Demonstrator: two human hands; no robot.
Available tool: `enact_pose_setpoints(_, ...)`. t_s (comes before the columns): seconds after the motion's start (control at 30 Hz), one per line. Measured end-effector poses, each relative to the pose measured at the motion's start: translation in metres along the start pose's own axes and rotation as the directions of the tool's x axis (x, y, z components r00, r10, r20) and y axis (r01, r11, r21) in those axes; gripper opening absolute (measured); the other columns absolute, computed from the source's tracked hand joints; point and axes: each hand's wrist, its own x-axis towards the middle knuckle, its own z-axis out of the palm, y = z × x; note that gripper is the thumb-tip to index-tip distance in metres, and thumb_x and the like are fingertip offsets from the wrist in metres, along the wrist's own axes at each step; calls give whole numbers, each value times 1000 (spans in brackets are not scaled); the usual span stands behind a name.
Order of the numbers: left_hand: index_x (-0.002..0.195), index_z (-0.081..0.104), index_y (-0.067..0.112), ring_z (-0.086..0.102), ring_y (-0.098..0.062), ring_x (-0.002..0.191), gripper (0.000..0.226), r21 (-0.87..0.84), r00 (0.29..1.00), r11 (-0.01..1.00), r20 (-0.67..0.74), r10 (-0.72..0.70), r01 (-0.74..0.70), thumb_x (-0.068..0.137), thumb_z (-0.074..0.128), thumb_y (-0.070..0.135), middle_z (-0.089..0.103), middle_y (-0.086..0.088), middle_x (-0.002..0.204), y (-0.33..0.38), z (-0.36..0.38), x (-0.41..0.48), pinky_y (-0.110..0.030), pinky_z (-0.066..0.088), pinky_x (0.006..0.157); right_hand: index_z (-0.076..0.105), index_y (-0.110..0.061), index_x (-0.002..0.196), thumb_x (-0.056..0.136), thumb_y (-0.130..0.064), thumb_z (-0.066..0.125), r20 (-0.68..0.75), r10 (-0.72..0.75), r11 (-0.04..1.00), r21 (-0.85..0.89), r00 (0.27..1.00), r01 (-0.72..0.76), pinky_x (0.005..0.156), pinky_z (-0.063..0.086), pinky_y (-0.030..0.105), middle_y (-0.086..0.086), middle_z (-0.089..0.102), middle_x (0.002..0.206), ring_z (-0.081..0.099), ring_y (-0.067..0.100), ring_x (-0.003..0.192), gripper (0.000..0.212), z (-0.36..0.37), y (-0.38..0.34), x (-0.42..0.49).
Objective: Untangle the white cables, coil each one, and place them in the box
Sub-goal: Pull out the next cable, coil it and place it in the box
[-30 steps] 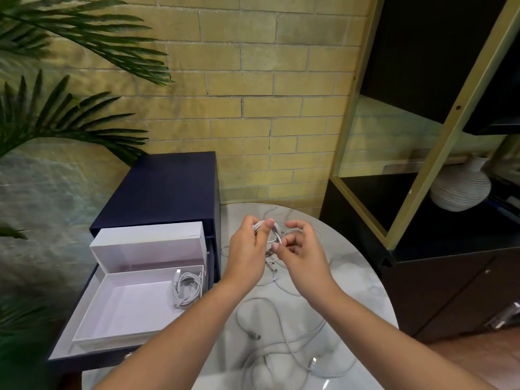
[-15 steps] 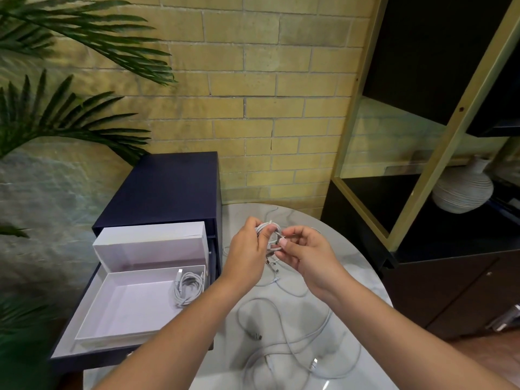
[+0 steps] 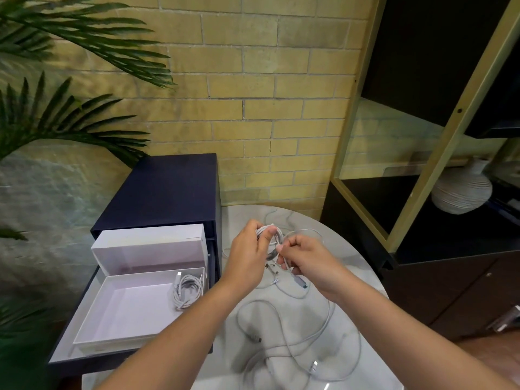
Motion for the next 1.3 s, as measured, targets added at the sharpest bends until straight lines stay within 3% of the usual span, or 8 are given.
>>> enact_pose_setpoints(0.2, 80, 51, 14, 52, -11, 62, 28, -2, 997, 997, -9, -83, 83, 96, 52, 37, 56, 2, 70, -2, 1, 2, -17, 39, 51, 64, -3, 92, 90, -20, 63, 0, -101, 989, -112, 995, 100, 55, 42, 14, 1, 68, 73, 53, 2, 56, 17, 4, 1, -3)
enact_pose_setpoints(0.3, 82, 58, 13, 57, -17, 70, 35, 56, 995, 994, 11, -95, 94, 95, 50, 45, 59, -1, 78, -12, -3, 5, -29, 48, 63, 65, 1, 94, 91, -16, 61, -5, -118, 985, -128, 993, 117, 58, 44, 15, 1, 65, 70, 54, 4, 59, 18, 2, 2, -3)
enact_pose_setpoints(0.43, 99, 60, 20, 58, -8, 83, 20, 84, 996, 994, 49, -70, 66, 99, 46, 33, 62, 6, 90, -12, -10, 5, -18, 44, 69, 68, -8, 93, 91, -16, 59, -22, -156, 953, -267, 988, 145, 70, 51, 29, 6, 69, 78, 62, 18, 72, 12, 0, 3, 0)
enact_pose_setpoints(0.53, 106, 61, 17, 60, -13, 80, 26, 102, 989, 993, 132, -70, 57, 103, 36, 25, 63, 4, 88, -7, -10, 4, -32, 53, 73, 69, -17, 91, 91, -21, 60, -39, -204, 889, -426, 978, 169, 75, 53, 36, 0, 70, 80, 65, 18, 79, 10, -2, 8, 4)
enact_pose_setpoints(0.73, 101, 50, 16, 53, -5, 71, 27, 127, 980, 986, 154, -129, 110, 103, 32, 36, 59, 3, 82, 0, -3, 0, -10, 38, 55, 69, -17, 90, 91, -20, 59, -22, -267, 831, -512, 963, 219, 77, 51, 30, -8, 68, 83, 63, 8, 80, 10, 3, 8, 5)
enact_pose_setpoints(1.07, 83, 45, 16, 49, -10, 63, 34, 283, 987, 959, 143, -78, 34, 101, 34, 43, 54, 3, 72, -3, -7, 0, -20, 31, 49, 64, -13, 98, 96, -20, 52, 39, -267, 807, -537, 963, 245, 86, 50, 34, -4, 66, 95, 60, 10, 92, 14, 4, 7, 0)
enact_pose_setpoints(1.2, 75, 43, 19, 49, -17, 66, 40, 361, 987, 932, 157, -44, -16, 102, 29, 45, 54, 0, 70, -6, -8, -2, -28, 28, 56, 62, -18, 96, 96, -21, 52, 70, -334, 691, -660, 940, 295, 84, 48, 36, -7, 57, 98, 54, 14, 92, 10, -1, 5, 1)
enact_pose_setpoints(1.3, 75, 48, 13, 55, -23, 72, 48, 385, 983, 923, 175, -46, -26, 102, 25, 46, 61, -8, 76, -5, -7, -3, -33, 38, 64, 64, -23, 99, 95, -25, 55, 97, -483, 455, -822, 870, 344, 83, 39, 33, -10, 48, 105, 43, 14, 100, 10, -9, 6, 6)
